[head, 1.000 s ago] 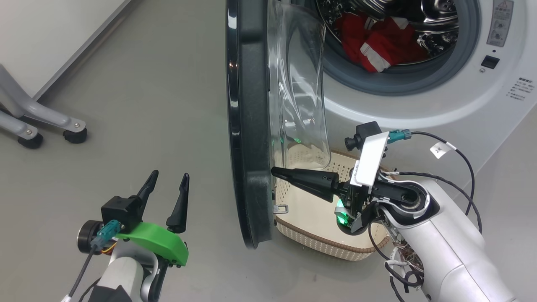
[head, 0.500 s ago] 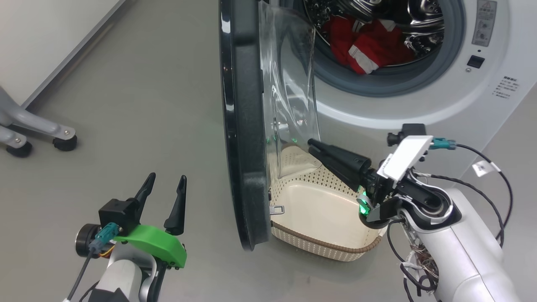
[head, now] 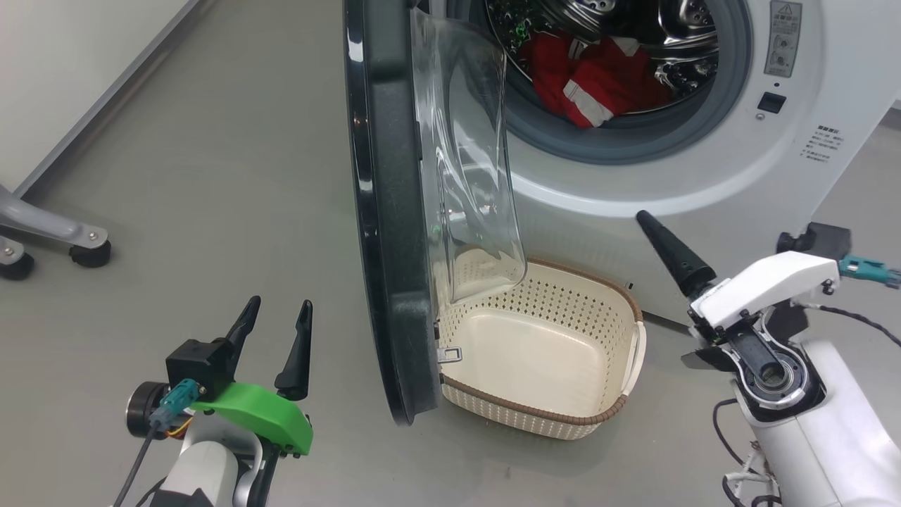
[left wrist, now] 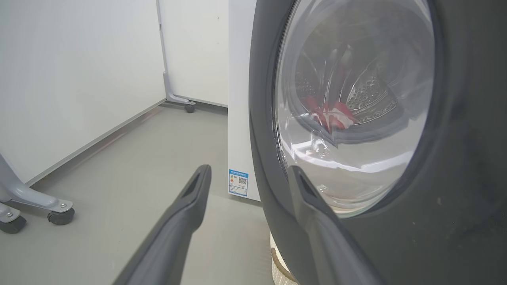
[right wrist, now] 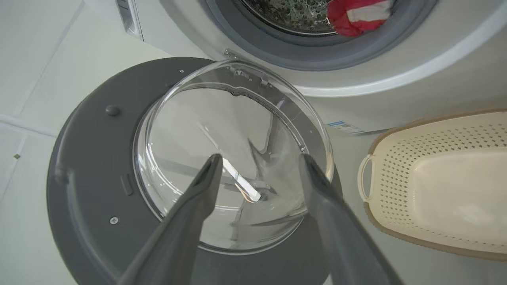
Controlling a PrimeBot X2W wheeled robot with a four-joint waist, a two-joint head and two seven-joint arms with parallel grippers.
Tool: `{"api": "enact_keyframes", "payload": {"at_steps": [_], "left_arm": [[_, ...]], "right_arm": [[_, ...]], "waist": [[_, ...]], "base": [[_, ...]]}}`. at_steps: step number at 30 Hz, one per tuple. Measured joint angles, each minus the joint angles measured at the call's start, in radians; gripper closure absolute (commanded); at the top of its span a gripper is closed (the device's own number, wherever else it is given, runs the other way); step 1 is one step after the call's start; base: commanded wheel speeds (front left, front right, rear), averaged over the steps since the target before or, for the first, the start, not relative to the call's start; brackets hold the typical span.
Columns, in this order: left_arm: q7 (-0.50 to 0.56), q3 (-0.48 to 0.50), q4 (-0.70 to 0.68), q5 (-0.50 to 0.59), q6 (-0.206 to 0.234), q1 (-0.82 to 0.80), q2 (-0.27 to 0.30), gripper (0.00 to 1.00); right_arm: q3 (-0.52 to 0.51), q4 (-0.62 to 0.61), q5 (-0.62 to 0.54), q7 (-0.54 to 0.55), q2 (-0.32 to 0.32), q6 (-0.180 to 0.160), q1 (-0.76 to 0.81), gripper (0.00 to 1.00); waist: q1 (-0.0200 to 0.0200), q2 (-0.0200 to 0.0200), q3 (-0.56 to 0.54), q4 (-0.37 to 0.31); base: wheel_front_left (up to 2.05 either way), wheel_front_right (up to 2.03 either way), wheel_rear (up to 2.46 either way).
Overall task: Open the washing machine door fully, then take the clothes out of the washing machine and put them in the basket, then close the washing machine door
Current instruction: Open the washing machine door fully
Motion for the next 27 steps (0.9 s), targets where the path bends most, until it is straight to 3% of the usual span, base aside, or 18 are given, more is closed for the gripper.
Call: {"api": "enact_keyframes", "payload": {"at_steps": [15, 19, 27], "left_arm": [[0.000, 0.001, -0.002, 0.000, 0.000, 0.001, 0.000, 0.00], [0.000, 0.001, -0.005, 0.000, 0.000, 0.001, 0.000, 0.00], [0.000, 0.001, -0.006, 0.000, 0.000, 0.002, 0.000, 0.00]], "right_arm": [[0.141, 0.003, -0.677, -0.500, -0.154, -0.001, 0.048, 0.00], [0.164, 0.031, -0.795, -0.590, -0.164, -0.050, 0.050, 0.00], [0.187, 0.085, -0.916, -0.567, -0.146, -0.135, 0.093, 0.00]], "waist": [[0.0000, 0.0000, 0.002, -0.006], [0.0000, 0.0000, 0.001, -0.008], [0.0000, 0.0000, -0.006, -0.009]], "base": [[0.00, 0.00, 0.00], [0.00, 0.00, 0.00], [0.00, 0.00, 0.00]]}}
